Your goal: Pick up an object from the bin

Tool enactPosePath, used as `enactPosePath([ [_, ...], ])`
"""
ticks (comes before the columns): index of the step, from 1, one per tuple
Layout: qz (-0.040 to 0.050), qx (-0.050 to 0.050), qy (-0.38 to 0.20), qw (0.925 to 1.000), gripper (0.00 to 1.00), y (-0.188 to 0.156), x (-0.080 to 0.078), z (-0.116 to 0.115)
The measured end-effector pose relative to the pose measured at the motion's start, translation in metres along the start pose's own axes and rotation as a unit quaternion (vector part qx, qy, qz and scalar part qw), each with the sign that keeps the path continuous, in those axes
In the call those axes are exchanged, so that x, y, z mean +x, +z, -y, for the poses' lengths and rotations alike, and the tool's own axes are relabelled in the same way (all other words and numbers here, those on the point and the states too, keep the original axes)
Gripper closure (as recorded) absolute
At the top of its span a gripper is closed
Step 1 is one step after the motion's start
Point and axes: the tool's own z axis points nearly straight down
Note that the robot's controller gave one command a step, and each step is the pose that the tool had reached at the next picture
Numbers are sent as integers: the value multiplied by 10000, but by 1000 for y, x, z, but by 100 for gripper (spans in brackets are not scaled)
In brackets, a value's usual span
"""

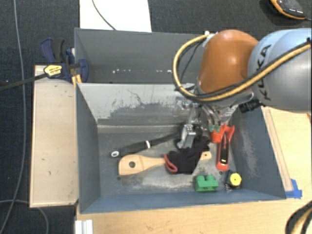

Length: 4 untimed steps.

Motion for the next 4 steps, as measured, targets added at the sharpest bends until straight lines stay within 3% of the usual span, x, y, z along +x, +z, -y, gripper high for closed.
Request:
enactPosePath([
  [1,0,0,1,10000,0,0,0,0],
  [2,-12,-5,436,9990,0,40,34,-14],
  [3,7,1,353,9994,0,38,37,2],
  [4,-19,-1,1227,9924,0,118,45,-10],
])
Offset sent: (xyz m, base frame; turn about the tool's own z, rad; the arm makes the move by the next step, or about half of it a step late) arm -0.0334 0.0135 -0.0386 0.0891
